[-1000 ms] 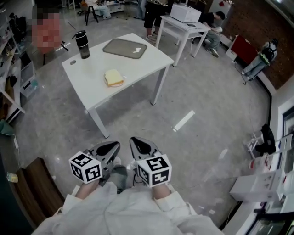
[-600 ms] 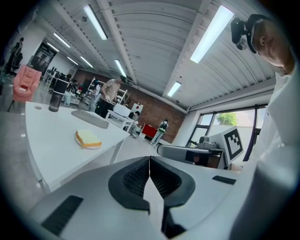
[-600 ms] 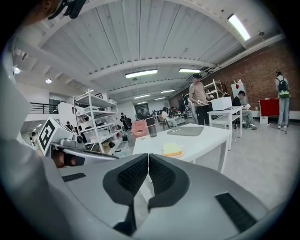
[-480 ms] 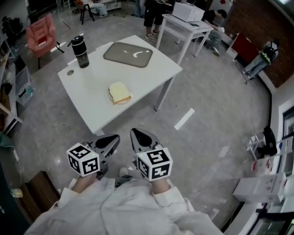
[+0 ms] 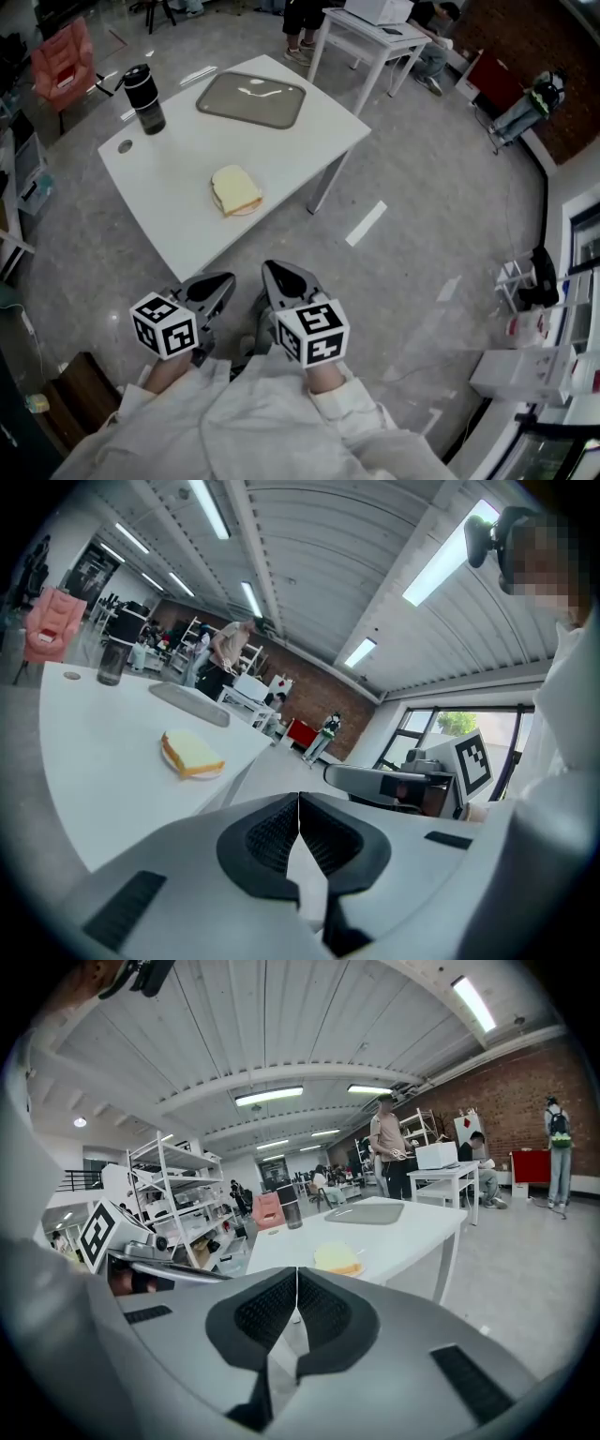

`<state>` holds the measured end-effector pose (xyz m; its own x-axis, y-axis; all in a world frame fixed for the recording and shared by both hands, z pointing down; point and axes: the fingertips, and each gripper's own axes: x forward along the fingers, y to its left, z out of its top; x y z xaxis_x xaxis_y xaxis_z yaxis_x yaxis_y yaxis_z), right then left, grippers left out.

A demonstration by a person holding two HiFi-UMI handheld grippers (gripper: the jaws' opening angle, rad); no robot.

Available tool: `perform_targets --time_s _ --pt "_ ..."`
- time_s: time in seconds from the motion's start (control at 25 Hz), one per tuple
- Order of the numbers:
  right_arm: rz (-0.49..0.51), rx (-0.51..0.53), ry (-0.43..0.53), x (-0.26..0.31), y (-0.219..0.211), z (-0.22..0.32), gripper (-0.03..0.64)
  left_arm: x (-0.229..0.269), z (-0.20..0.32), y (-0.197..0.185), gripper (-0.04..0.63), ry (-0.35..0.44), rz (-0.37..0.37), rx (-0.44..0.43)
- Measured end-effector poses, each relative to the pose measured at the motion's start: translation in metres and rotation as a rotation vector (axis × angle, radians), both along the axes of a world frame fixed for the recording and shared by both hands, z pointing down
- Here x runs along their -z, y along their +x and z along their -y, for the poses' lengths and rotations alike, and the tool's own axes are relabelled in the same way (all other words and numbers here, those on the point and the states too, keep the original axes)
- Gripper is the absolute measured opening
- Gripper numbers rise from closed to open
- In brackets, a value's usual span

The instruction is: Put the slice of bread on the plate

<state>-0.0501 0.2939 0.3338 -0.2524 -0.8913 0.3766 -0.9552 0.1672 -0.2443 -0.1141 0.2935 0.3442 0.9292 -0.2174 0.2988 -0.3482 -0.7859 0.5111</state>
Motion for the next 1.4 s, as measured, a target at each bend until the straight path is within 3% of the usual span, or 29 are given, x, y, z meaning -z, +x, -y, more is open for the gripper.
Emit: perform_targets --time_s 0.4,0.84,1.04,1.4 --pt "0.003 0.048 -0.013 -0.014 0.029 0.081 0.015 -0.009 0.083 0.025 0.009 0.011 0.019 0.065" --pt "-0.018 0.151 0.017 0.009 0.084 0.192 0.015 0.016 0.189 0.082 0.009 0.056 -0.001 0.154" --pt "-0.028 0.207 0.012 0.008 0.102 0.228 0.015 0.018 0.224 0.095 0.009 0.039 -0.040 0.208" --pt "-0.033 0.312 -0.038 -0.013 0.118 0.258 0.015 0.010 0.263 0.111 0.009 0.036 -0.037 0.297"
